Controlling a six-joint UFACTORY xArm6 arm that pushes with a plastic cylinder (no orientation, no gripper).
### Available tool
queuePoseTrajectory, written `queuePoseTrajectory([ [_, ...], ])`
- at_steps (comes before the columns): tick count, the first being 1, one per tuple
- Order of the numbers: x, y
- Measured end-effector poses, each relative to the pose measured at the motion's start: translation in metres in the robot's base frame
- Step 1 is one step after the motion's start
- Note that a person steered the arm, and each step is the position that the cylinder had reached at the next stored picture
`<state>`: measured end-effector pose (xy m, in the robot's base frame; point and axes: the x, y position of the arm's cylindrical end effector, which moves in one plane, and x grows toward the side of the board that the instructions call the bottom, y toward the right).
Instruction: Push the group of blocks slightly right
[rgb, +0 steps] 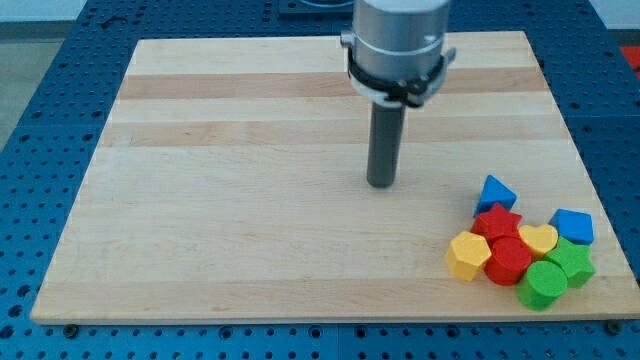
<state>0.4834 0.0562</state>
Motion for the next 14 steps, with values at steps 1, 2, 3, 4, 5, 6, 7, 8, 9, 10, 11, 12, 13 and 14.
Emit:
queuePoseTrajectory([
  [1, 0.008, 0.000],
  [2, 0.019, -0.001],
  [3, 0.052, -0.003],
  [4, 0.076, -0.003],
  [5, 0.117, -0.004],
  [6, 0.123, 0.004],
  [7, 0.135, 0.025],
  [8, 0.126, 0.063],
  [9, 0.120, 0.069],
  [10, 0.120, 0.070],
  [11, 0.119, 0.070],
  [12, 0.098, 0.068],
  [13, 0.096, 0.080],
  [14, 0.094, 0.094],
])
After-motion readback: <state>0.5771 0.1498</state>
